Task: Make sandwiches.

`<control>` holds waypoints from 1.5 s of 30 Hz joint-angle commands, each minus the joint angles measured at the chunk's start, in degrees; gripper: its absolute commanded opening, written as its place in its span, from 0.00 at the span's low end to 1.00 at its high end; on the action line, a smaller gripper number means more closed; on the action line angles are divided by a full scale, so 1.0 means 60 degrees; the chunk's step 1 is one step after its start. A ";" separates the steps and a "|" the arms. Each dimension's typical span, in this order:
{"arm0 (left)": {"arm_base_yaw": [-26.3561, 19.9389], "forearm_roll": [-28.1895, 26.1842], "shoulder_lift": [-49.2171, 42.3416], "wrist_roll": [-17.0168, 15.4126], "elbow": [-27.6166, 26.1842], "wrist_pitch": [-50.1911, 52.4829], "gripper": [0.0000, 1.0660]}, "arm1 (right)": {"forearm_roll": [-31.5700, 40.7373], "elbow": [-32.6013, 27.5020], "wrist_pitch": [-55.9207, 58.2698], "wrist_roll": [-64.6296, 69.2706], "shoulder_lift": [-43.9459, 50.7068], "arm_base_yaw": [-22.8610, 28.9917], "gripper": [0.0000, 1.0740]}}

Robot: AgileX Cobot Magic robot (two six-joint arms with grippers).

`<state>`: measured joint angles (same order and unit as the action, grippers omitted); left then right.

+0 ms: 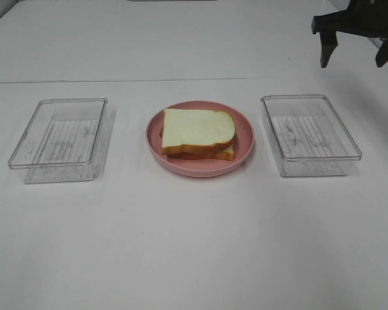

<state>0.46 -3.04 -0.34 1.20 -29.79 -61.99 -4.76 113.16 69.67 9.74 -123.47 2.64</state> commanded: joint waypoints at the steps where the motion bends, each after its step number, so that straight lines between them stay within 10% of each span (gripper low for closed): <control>1: 0.0048 -0.0010 -0.0134 0.0038 0.0048 0.0067 0.94 | 0.0210 0.0038 0.1089 -0.0162 0.0048 -0.0057 0.81; 10: 0.0048 0.0000 -0.0134 0.0115 0.0048 0.0067 0.94 | 0.1060 -0.1270 0.1089 -0.0630 0.0955 -0.0038 0.81; 28: 0.0048 0.0000 -0.0134 0.0210 0.0048 0.0067 0.94 | 0.0688 -0.9989 0.0229 -0.0573 0.9864 -0.0038 0.81; 45: 0.0048 0.0000 -0.0134 0.0210 0.0048 0.0067 0.94 | 0.0592 -1.2462 -0.0497 -0.0802 1.7838 -0.0038 0.81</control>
<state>0.46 -3.04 -0.34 2.35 -29.51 -61.99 -0.34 40.22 67.49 6.59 -21.08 2.41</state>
